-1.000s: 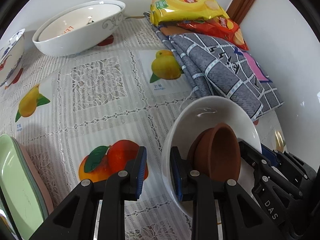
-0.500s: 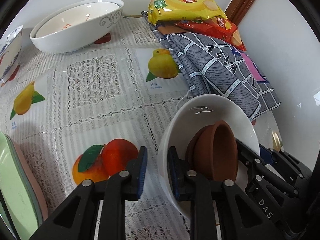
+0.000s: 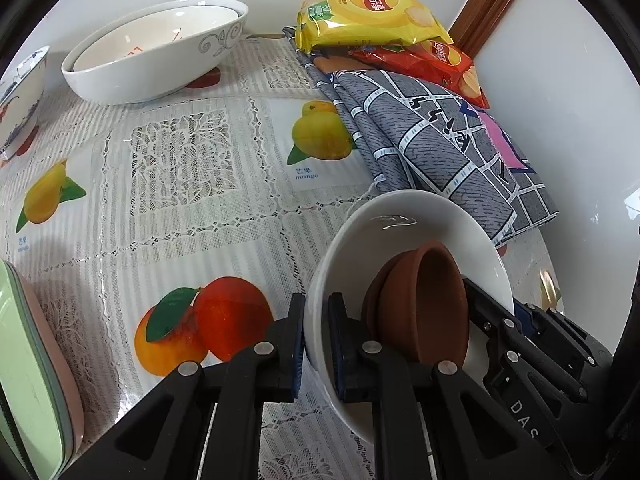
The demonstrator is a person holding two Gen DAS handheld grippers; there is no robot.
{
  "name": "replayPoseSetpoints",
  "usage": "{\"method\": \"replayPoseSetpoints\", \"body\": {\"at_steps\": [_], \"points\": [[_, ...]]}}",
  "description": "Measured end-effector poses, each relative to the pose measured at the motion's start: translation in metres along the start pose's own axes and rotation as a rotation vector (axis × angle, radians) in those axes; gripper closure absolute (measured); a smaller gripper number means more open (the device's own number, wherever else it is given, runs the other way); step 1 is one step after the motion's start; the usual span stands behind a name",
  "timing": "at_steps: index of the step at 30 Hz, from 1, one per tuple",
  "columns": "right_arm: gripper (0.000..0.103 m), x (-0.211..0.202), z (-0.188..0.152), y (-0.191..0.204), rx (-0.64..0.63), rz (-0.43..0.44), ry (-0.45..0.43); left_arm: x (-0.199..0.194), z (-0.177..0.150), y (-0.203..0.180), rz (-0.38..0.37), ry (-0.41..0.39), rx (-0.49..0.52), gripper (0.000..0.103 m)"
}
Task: Organize plates and bowls
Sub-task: 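Close both grippers on the rim of the white bowl, then lift the white bowl with both grippers and carry it toward the green plate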
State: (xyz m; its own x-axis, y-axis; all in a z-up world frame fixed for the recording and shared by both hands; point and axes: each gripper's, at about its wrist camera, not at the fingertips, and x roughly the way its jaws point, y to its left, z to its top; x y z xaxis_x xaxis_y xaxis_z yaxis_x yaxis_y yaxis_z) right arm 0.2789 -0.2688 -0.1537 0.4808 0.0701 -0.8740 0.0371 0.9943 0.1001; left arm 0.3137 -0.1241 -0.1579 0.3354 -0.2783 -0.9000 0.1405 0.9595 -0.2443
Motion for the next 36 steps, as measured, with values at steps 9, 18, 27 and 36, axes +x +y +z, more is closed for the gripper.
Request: {"method": "replayPoseSetpoints", "body": {"at_steps": [9,18,27,36], "points": [[0.089,0.002,0.003,0.0,0.009,0.004,0.023,0.001,0.003,-0.001,-0.005,0.017,0.008,0.092],[0.094,0.0,0.0,-0.001,0.045,0.015,0.01,-0.003,-0.002,0.0,-0.002,0.003,0.005,0.092],[0.096,-0.012,-0.012,0.001,0.08,0.034,0.021,-0.015,-0.017,0.003,-0.014,0.005,-0.005,0.092],[0.096,-0.033,-0.016,0.018,0.082,0.048,0.01,-0.04,-0.028,0.016,-0.014,-0.022,-0.019,0.092]]}}
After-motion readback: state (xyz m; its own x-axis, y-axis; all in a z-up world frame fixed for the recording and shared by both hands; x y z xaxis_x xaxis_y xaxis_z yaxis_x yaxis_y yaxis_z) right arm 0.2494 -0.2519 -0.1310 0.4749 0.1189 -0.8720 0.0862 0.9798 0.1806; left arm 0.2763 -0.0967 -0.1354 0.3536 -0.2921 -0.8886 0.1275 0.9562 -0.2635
